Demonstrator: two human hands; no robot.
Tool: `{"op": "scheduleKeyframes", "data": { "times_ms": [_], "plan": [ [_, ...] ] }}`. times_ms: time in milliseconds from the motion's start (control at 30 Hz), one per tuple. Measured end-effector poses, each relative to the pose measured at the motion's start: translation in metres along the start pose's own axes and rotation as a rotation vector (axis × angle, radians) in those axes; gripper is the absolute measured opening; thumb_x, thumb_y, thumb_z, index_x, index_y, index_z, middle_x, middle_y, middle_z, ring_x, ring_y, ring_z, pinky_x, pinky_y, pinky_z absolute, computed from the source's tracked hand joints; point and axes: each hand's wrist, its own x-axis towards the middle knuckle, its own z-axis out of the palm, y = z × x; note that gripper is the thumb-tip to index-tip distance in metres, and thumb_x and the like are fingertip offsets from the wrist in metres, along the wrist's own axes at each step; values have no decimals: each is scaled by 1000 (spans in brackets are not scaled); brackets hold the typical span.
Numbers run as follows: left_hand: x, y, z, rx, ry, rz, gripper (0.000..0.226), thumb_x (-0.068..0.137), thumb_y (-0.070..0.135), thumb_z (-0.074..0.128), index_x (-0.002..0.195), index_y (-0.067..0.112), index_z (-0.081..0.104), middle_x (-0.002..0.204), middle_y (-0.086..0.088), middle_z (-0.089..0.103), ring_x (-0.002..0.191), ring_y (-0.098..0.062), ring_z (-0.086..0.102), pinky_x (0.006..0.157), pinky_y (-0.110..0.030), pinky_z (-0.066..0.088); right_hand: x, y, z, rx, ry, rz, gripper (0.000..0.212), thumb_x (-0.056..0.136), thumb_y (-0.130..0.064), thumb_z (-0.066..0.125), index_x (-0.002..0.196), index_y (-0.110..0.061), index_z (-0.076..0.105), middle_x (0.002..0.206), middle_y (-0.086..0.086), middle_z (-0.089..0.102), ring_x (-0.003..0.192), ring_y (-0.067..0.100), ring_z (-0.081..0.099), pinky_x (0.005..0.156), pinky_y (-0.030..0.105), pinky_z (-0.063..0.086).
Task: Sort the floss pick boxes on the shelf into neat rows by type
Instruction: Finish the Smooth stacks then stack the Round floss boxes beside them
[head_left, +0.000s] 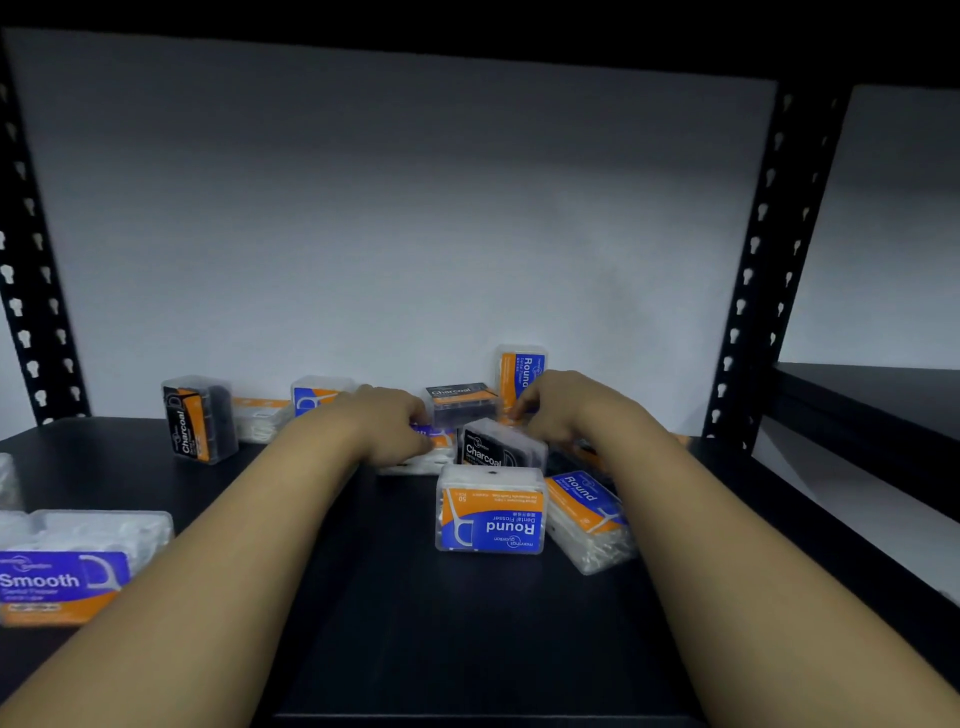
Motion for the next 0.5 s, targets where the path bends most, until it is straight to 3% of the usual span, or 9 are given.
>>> {"op": "scheduleKeyframes", "data": {
  "times_ms": [100,167,267,400,500],
  "plan": [
    [1,0,0,-17,-8,4,44,97,45,55,137,27,57,136,-6,59,121,-24,55,100,-35,45,0,-2,4,42,18,15,35,88,-25,73,123,-23,73,131,4,64,114,23,62,88,31,50],
    [1,0,0,-26,-12,3,44,97,44,55,138,27,56,137,-6,59,121,-24,55,100,-36,44,1,-3,8,80,37,31,31,85,-39,73,112,-23,71,122,4,67,106,23,64,90,35,54],
    [1,0,1,-36,-10,4,45,97,45,55,138,27,56,138,-6,58,122,-25,54,101,-36,44,5,-9,15,47,45,50,44,82,-58,69,101,-20,60,111,4,65,101,24,64,93,41,55],
    [1,-1,1,-38,-4,0,44,97,44,55,137,27,57,139,-6,58,123,-25,54,101,-35,44,11,-21,21,-103,104,85,56,80,-73,62,107,-24,55,106,1,61,99,24,60,91,39,51],
    [2,-1,1,-24,4,-12,42,98,42,54,137,24,57,139,-7,58,124,-25,54,100,-34,43,11,-28,25,-156,183,134,61,79,-74,62,111,-22,57,101,0,57,103,25,62,88,38,48]
  ]
}}
